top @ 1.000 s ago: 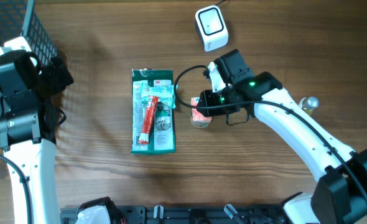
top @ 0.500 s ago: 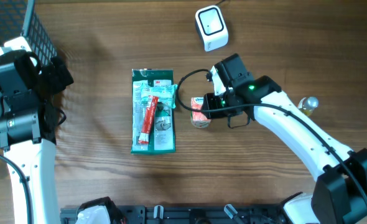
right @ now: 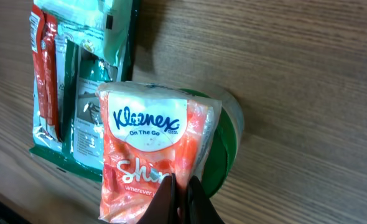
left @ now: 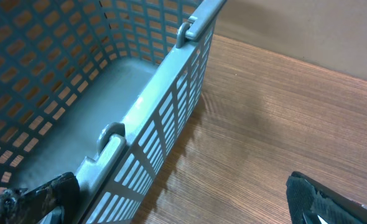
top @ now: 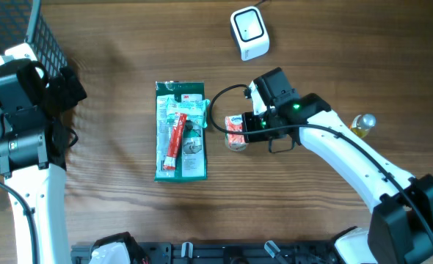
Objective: Scan the item barcode
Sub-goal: 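Reach the right gripper to the red-white Kleenex pack and grasp it, then lift the Kleenex pack and carry it past the scanner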
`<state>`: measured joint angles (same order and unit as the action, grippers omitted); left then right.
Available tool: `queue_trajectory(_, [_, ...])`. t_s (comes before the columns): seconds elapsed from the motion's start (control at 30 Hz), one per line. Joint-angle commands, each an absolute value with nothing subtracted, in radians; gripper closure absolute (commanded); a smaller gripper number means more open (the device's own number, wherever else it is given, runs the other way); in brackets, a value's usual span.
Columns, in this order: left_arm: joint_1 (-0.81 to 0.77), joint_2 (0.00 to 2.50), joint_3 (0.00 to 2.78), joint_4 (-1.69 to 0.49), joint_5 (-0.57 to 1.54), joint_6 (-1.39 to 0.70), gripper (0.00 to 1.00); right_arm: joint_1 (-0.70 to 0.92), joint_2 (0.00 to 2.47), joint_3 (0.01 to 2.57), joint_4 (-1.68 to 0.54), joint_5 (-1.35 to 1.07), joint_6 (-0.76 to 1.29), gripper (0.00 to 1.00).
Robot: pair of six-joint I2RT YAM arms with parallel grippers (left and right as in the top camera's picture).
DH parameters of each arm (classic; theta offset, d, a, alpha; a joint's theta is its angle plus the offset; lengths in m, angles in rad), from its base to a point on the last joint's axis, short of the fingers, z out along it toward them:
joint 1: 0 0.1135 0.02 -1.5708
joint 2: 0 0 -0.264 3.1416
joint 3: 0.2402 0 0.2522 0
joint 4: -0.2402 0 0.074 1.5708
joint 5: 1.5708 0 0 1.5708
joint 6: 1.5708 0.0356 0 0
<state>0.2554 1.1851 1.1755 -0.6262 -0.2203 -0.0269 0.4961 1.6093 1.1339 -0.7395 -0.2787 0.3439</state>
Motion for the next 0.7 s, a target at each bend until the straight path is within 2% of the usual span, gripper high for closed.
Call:
queue_trajectory(0.0, [0.260, 1.225, 1.120, -0.678, -0.166, -0.067, 0.00, 0.461, 1.518, 1.179, -0.757, -0.372, 0.341, 0.96])
queue_trajectory(0.2, [0.260, 1.225, 1.120, -0.678, -0.166, -0.067, 0.00, 0.333, 1.359, 1.181, -0.748, -0.722, 0.340, 0.96])
queue_trajectory(0.47, [0.260, 1.225, 1.120, -0.678, -0.166, -0.067, 0.00, 0.167, 1.330, 1.181, -0.739, -1.456, 0.127, 0.96])
queue_trajectory(0.67, [0.260, 1.225, 1.120, -0.678, -0.166, -0.067, 0.00, 0.129, 1.330, 1.181, -0.723, -1.623, 0.134, 0.96])
